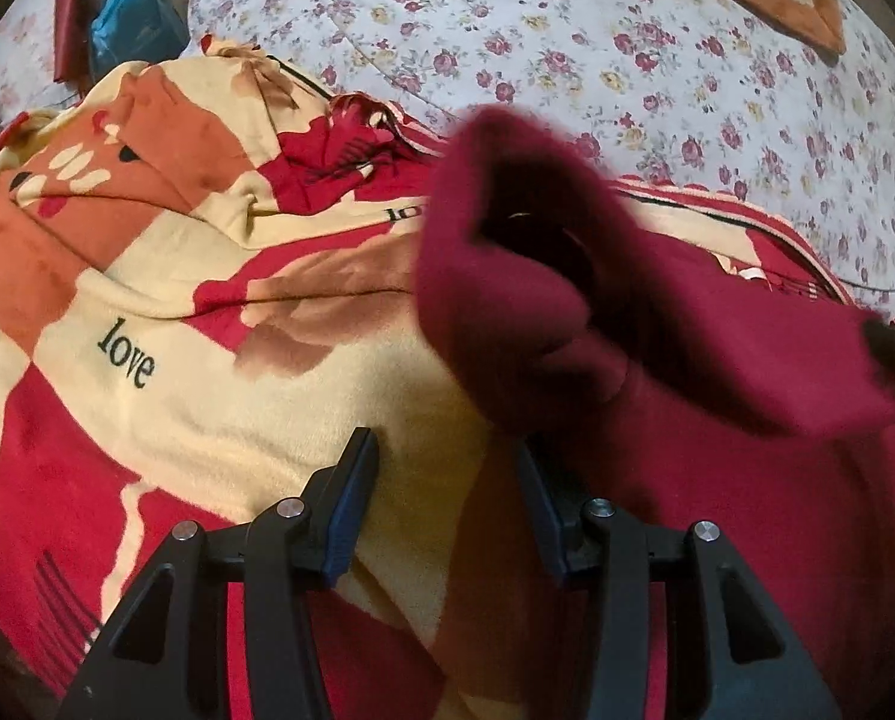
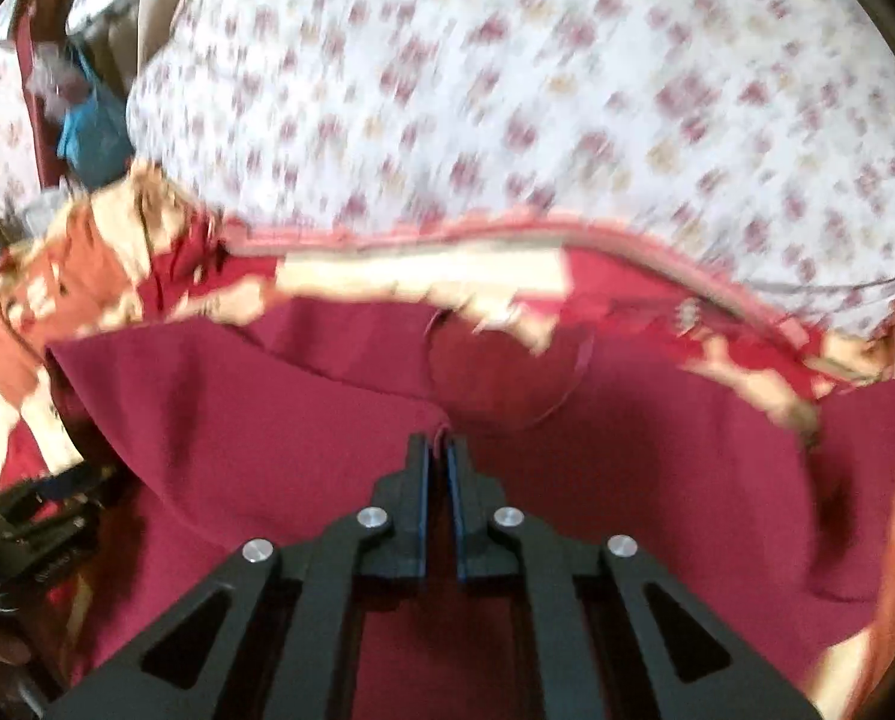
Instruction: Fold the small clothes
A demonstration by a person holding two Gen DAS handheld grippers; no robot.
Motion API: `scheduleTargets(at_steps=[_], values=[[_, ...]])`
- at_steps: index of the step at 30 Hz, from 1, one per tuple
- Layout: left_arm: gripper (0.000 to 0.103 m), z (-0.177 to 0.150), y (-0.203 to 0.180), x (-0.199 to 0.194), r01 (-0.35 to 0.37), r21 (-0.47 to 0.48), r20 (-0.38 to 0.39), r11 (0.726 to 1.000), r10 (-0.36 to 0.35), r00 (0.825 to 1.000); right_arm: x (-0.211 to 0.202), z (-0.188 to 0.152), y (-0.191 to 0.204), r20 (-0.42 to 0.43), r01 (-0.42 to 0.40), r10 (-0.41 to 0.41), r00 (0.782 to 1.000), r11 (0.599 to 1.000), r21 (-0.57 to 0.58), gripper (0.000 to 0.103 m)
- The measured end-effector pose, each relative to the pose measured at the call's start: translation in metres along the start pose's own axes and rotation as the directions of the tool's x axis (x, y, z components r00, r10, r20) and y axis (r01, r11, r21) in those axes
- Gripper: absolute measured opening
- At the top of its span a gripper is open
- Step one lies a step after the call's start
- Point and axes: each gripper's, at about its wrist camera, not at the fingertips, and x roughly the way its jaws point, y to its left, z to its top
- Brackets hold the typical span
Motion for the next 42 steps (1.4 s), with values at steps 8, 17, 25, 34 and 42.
scheduleTargets(at_steps=[8, 17, 25, 34, 42], values=[[0.027, 0.001, 0.001, 0.001, -0.004, -0.028, 0.006, 1.0, 0.004, 1.0, -0.034, 0.008, -0.051, 0.052, 0.079, -0.083, 0.995, 0.994, 0.074, 0.006], [0.027, 0.001, 0.006, 0.001, 0.019, -0.052, 0.016, 0.998, -0.018, 1.0, -0.046, -0.002, -0.075, 0.031, 0.13, -0.134, 0.99, 0.986, 0.1, 0.006], [0.027, 0.001, 0.006, 0.003, 0.02, -0.046, 0.029, 0.999, -0.018, 0.999, -0.028, -0.008, -0.108, -0.065, 0.283, -0.277, 0.959, 0.953, 0.11, 0.006], [0.027, 0.01, 0.01, -0.027, 0.007, -0.074, 0.086, 0.997, -0.001, 0.996, -0.027, 0.006, -0.08, -0.032, 0.169, -0.167, 0.985, 0.981, 0.096, 0.058], [0.027, 0.013, 0.006, -0.006, 0.009, -0.056, 0.046, 0.998, -0.007, 0.999, 0.049, 0.04, 0.051, -0.159, -0.236, 0.212, 0.964, 0.961, -0.146, 0.06]])
